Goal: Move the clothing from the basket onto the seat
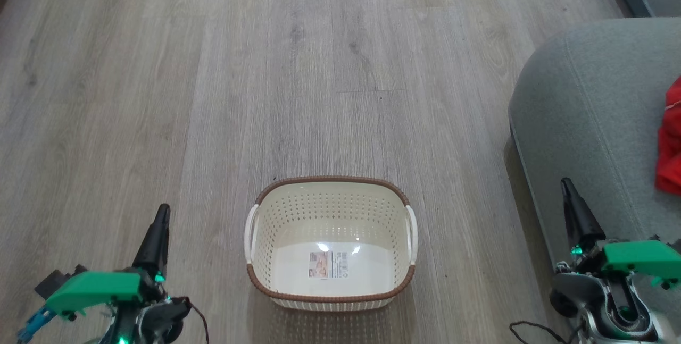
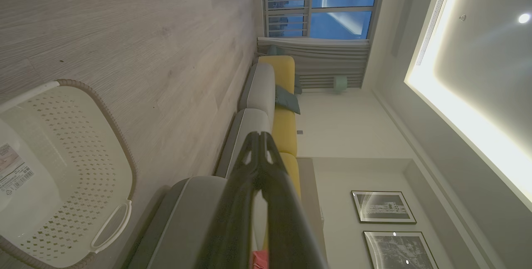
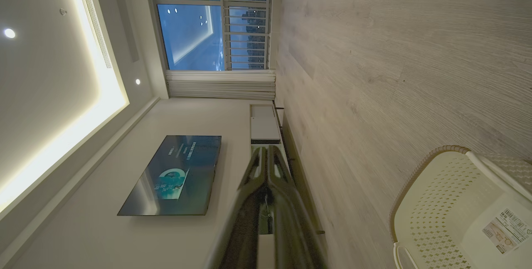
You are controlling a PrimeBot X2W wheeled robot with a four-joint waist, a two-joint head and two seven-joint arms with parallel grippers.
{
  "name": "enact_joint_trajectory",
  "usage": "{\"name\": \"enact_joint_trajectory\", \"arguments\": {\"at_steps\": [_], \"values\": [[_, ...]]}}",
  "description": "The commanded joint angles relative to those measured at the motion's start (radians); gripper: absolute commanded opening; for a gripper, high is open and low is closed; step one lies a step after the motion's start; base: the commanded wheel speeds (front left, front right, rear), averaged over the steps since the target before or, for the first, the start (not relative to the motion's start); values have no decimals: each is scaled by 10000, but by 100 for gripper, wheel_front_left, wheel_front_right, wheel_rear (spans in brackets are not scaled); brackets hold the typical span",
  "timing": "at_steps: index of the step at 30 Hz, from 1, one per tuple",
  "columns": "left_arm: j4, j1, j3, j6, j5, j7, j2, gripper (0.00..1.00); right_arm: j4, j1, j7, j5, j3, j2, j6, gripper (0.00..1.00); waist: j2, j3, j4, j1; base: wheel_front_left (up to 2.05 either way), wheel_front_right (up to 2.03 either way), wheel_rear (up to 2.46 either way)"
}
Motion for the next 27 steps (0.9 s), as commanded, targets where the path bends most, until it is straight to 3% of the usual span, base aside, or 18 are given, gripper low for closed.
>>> {"name": "enact_joint_trajectory", "arguments": {"at_steps": [1,27], "values": [[-348,-493,340,-92,-65,76,131,0,-389,-209,59,61,173,-24,0,0,0,0,0,0,0,0,0],[-349,-493,340,-92,-66,76,131,0,-389,-209,59,61,173,-24,0,0,0,0,0,0,0,0,0]]}}
